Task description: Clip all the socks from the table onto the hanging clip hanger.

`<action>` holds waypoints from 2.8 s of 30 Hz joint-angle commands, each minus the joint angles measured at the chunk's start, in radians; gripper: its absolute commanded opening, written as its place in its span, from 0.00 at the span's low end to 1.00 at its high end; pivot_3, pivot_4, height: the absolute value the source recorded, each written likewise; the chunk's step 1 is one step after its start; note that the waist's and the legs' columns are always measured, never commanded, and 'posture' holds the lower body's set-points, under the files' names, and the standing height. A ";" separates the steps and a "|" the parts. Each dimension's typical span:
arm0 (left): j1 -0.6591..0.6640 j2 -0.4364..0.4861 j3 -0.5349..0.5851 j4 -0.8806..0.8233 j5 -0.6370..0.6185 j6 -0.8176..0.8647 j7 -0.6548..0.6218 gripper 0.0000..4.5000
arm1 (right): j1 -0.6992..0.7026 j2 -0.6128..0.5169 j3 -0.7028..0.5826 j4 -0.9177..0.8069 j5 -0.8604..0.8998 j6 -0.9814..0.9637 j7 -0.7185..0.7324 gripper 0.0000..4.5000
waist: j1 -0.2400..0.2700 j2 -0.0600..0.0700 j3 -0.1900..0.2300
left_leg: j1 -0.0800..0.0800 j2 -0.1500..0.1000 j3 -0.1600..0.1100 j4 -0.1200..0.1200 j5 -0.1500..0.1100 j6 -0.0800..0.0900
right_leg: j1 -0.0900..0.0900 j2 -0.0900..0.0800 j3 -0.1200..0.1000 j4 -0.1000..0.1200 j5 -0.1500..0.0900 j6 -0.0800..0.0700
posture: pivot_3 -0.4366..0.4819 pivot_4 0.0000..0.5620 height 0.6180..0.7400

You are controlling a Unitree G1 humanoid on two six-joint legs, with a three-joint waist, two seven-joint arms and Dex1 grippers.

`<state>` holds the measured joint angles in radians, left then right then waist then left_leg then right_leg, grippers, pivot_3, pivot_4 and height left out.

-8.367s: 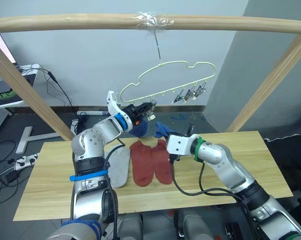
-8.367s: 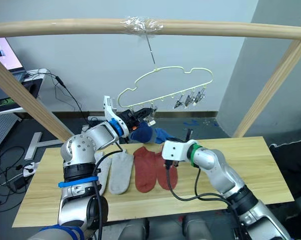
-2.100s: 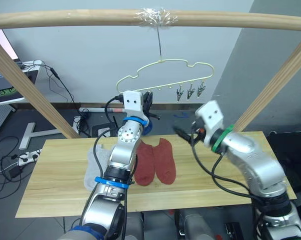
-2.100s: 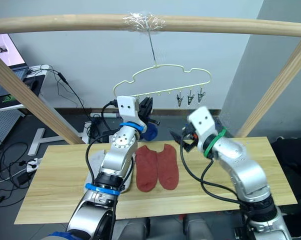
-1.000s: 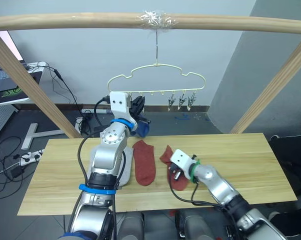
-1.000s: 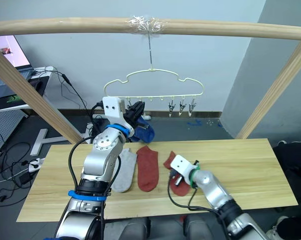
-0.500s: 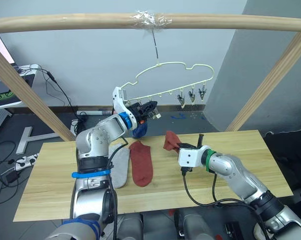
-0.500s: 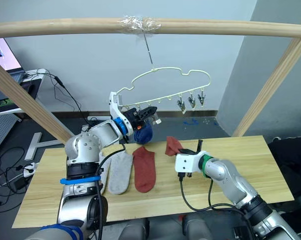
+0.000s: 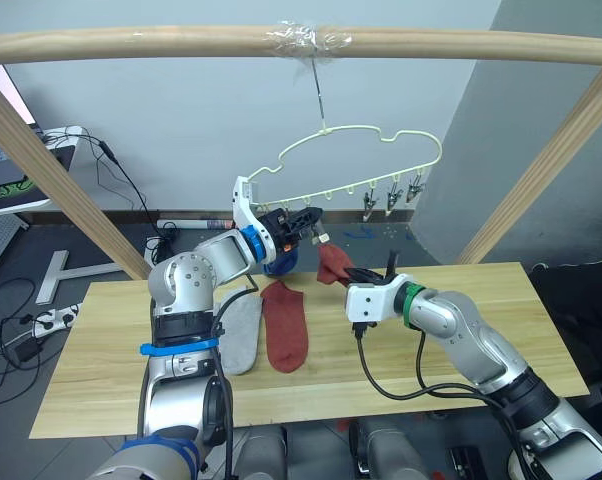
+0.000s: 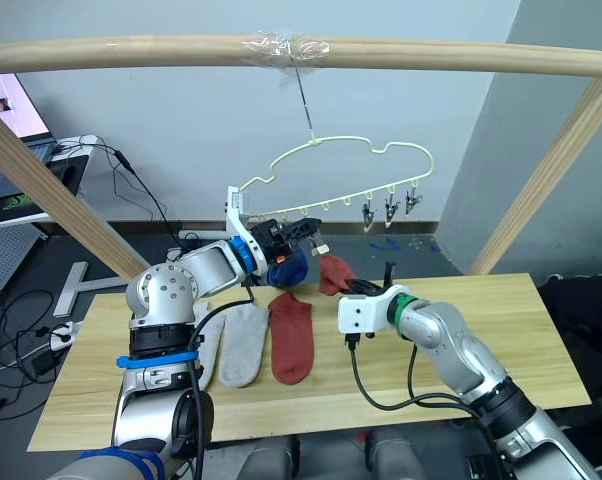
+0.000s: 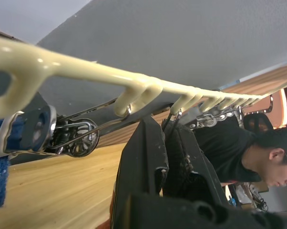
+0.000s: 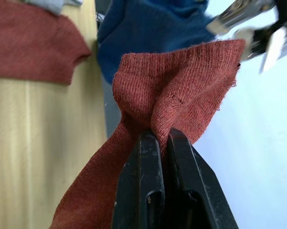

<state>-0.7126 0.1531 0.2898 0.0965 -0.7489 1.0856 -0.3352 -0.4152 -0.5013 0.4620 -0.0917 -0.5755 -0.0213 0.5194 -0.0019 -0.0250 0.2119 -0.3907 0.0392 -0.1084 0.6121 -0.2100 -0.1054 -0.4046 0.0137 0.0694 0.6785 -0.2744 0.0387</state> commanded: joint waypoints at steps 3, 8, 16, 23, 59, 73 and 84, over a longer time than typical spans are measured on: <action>0.040 0.001 -0.029 0.005 0.008 0.028 0.013 0.00 | -0.038 0.012 -0.026 -0.053 -0.014 -0.004 0.009 0.01 | 0.000 0.000 0.000 | 0.000 0.000 0.000 0.000 0.000 0.000 | 0.000 0.000 0.000 0.000 0.000 0.000 | 0.60 0.33 1.00; 0.048 0.001 -0.033 -0.006 0.009 0.024 0.013 0.00 | -0.043 0.017 -0.033 -0.054 -0.016 -0.002 0.013 0.01 | 0.000 0.000 0.000 | 0.000 0.000 0.000 0.000 0.000 0.000 | 0.000 0.000 0.000 0.000 0.000 0.000 | 0.61 0.33 1.00; 0.051 0.010 -0.034 -0.024 -0.001 0.006 -0.008 0.27 | -0.046 0.024 -0.037 -0.046 -0.010 -0.001 0.011 0.00 | 0.000 0.000 0.000 | 0.000 0.000 0.000 0.000 0.000 0.000 | 0.000 0.000 0.000 0.000 0.000 0.000 | 0.61 0.33 1.00; 0.048 0.030 0.054 -0.062 -0.104 0.085 -0.005 0.76 | -0.052 0.050 -0.042 -0.003 0.007 -0.003 -0.008 0.00 | 0.001 -0.002 0.002 | -0.003 0.000 -0.001 0.000 0.000 0.000 | -0.002 0.000 -0.001 0.000 0.000 0.000 | 0.63 0.33 1.00; 0.435 0.437 -0.228 -0.387 0.295 -0.752 -0.479 1.00 | 0.076 0.546 -0.351 -0.385 0.423 0.700 -0.345 0.61 | 0.052 -0.002 0.005 | -0.012 0.004 0.002 -0.005 -0.001 -0.001 | -0.015 0.001 -0.001 0.000 -0.003 -0.006 | 0.71 0.33 1.00; 0.387 0.395 -0.236 -0.389 0.298 -0.758 -0.452 1.00 | -0.120 0.589 -0.427 -0.156 0.512 0.667 -0.432 0.46 | 0.029 -0.002 0.005 | -0.011 0.004 0.002 -0.005 -0.001 -0.001 | -0.015 0.002 -0.001 0.002 -0.003 -0.006 | 0.70 0.32 1.00; 0.383 0.387 -0.234 -0.398 0.292 -0.753 -0.432 1.00 | -0.238 0.603 -0.476 0.004 0.565 0.597 -0.472 0.46 | 0.027 -0.002 0.005 | -0.011 0.005 0.002 -0.005 -0.001 0.000 | -0.015 0.003 -0.001 0.002 -0.003 -0.006 | 0.71 0.34 1.00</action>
<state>-0.3249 0.5447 0.0456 -0.2648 -0.4526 0.3419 -0.7741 -0.6278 0.1012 -0.0126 -0.0818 -0.0234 0.6102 0.0562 0.0254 -0.0270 0.2168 -0.4019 0.0438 -0.1067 0.6071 -0.2106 -0.1058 -0.4198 0.0163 0.0681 0.6807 -0.2770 0.0326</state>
